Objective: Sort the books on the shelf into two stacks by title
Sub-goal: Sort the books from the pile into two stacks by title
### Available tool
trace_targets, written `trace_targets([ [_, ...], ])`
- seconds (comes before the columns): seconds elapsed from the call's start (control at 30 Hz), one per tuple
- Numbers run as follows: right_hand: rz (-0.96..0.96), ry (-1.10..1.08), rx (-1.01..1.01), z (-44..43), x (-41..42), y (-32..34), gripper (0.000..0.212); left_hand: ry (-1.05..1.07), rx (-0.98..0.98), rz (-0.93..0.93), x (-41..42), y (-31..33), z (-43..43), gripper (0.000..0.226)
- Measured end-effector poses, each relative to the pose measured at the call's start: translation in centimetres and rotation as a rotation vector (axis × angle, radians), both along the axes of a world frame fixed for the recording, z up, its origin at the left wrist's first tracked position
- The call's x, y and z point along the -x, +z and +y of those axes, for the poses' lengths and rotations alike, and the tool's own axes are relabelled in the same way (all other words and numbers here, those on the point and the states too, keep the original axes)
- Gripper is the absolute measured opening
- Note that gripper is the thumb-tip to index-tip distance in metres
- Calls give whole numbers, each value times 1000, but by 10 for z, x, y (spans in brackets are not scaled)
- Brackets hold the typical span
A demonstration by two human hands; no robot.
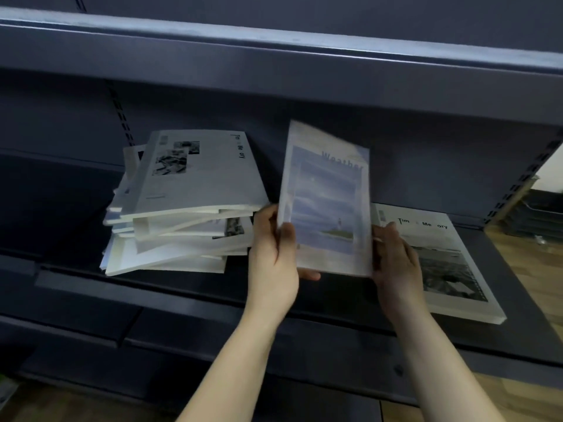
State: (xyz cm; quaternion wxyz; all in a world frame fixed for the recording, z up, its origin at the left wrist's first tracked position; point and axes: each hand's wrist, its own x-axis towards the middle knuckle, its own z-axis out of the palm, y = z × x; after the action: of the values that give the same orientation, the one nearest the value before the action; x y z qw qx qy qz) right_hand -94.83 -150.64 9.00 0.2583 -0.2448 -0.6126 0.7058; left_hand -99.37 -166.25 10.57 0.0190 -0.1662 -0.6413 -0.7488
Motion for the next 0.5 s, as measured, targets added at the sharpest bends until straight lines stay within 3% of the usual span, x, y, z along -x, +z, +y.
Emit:
trace_targets([
  [0.1, 53, 61, -71, 12, -6, -8, 17, -51, 58, -64, 2, -15, 10, 26],
  [0.27, -51, 3, -125, 30, -7, -31, 13, -80, 424, -140, 16, -42, 7, 21],
  [0.5, -184, -62, -397, 28, 3, -43, 19, 95, 1022, 249, 26, -78, 1, 37],
])
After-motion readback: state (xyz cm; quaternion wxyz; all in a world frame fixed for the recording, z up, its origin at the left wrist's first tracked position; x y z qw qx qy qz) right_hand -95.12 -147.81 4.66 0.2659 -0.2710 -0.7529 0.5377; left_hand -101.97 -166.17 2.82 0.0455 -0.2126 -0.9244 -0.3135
